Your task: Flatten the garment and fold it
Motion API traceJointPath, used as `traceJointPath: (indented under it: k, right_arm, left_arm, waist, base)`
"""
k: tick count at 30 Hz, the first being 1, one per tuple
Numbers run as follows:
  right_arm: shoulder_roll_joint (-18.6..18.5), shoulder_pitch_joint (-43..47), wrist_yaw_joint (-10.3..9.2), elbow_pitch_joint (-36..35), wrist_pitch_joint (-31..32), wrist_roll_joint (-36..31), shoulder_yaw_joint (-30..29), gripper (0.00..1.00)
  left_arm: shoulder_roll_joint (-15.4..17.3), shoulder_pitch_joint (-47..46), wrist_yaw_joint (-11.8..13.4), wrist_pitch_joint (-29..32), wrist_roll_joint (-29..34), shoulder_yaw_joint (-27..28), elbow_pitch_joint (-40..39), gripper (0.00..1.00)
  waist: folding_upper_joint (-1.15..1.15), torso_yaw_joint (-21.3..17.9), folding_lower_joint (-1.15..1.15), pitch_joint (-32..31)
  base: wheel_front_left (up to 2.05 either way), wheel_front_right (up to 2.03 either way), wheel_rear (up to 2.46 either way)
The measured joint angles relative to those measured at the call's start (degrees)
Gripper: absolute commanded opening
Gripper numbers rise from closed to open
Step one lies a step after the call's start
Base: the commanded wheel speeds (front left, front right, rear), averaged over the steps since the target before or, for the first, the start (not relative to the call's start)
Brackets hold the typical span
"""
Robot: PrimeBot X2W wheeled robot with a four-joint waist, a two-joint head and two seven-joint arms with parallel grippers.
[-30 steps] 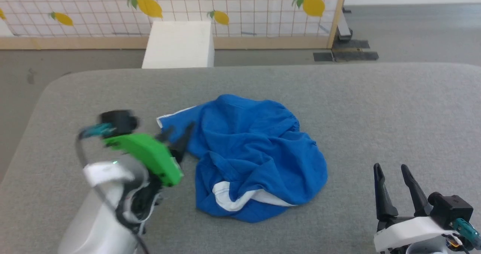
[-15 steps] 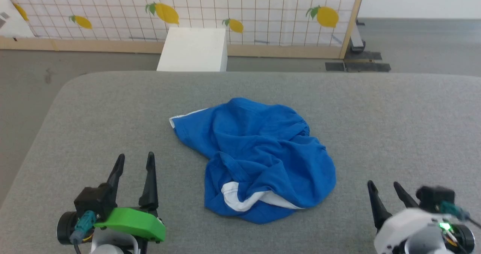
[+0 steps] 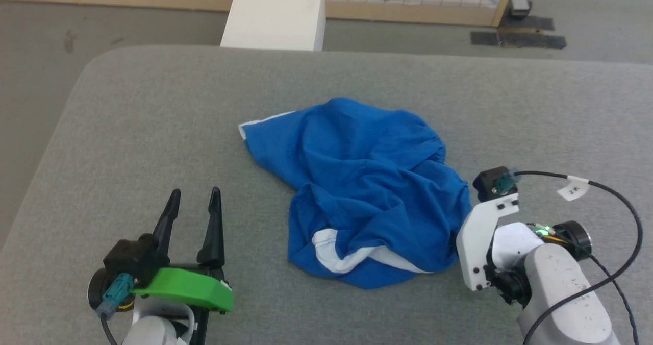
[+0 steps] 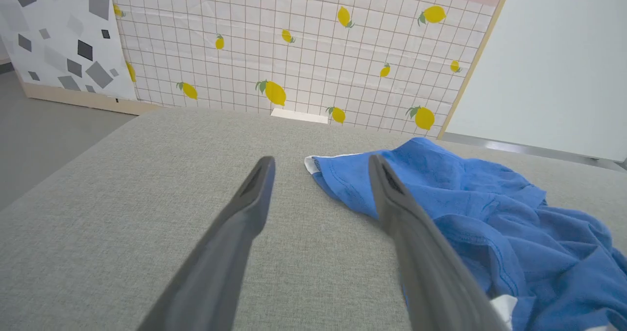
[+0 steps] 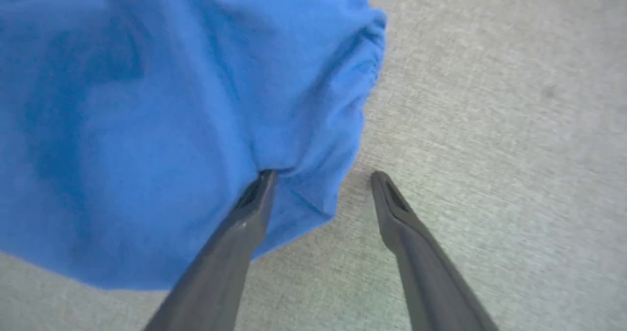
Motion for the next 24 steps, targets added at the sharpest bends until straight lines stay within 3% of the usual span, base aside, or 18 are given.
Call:
traceJointPath:
  k: [2,3,4,7,8,9,12,16,17,19,24]
  right_arm:
    - [0.0,-0.2,0.0,0.8,0.2,0.2,0.3,0.95]
    - [0.0,-0.5,0.0,0.8,-0.4,0.7,0.4,0.33]
    - [0.0,-0.7,0.0,0.6,-1.3,1.2,0.4,0.0]
    - [0.2,-1.2,0.0,0.0,-4.7,2.2,-1.6,0.0]
    - [0.3,-1.4,0.01,-2.9,-8.3,2.7,-7.5,0.0]
    - [0.3,-1.4,0.01,-3.9,-9.1,2.6,-9.6,0.0]
    - [0.0,0.3,0.0,-7.1,-9.6,1.3,-18.6,0.0]
    - [-0.1,6.8,0.0,-7.6,-6.6,0.5,-23.7,0.0]
    - [-0.1,8.3,0.0,-7.0,-6.0,2.0,-24.0,0.06]
    - [0.0,10.1,0.0,-7.0,-6.9,3.7,-23.7,1.0]
    - [0.0,10.2,0.0,-9.7,-17.7,8.3,-25.8,1.0]
  left_arm:
    - [-0.5,-0.3,-0.7,0.0,0.6,0.6,0.8,1.0]
    - [-0.9,-0.3,-1.0,0.0,0.8,0.9,1.1,1.0]
    - [-1.1,-0.4,-1.3,0.0,1.0,1.1,1.2,1.0]
    - [-1.7,-0.4,-2.3,0.0,1.3,2.0,2.2,1.0]
    - [-2.4,-0.4,-2.9,0.0,1.7,2.6,2.7,1.0]
    - [-2.6,-0.4,-3.1,0.0,1.9,2.8,2.7,1.0]
    - [-3.3,-0.4,-3.8,0.0,2.3,3.0,2.9,1.0]
    - [-3.8,-0.3,-4.1,0.0,2.4,3.2,3.2,1.0]
    - [-4.0,-0.3,-4.4,0.0,2.4,3.2,3.4,1.0]
    - [-4.4,-0.2,-4.7,0.0,2.4,3.1,4.2,1.0]
    - [-4.8,-0.3,-5.6,0.4,1.6,1.6,6.1,1.0]
  waist:
    - [0.0,0.7,0.0,0.9]
    - [0.0,1.0,0.0,1.3]
    - [0.0,1.3,0.0,1.6]
    - [0.0,1.5,0.0,2.2]
    - [0.0,1.2,0.0,1.7]
    - [0.0,1.1,0.0,1.5]
    - [0.0,0.4,0.0,0.4]
    - [0.0,-0.5,0.0,-0.8]
    - [0.0,-0.9,0.0,-1.1]
    - [0.0,-1.6,0.0,-1.4]
    - [0.0,-3.2,0.0,-2.6]
  base:
    - [0.0,0.0,0.0]
    - [0.0,0.0,0.0]
    - [0.0,0.0,0.0]
    - [0.0,0.0,0.0]
    - [0.0,0.0,0.0]
    - [0.0,0.0,0.0]
    - [0.0,0.0,0.0]
    - [0.0,0.0,0.0]
    - [0.0,0.0,0.0]
    - [0.0,0.0,0.0]
    - [0.0,0.0,0.0]
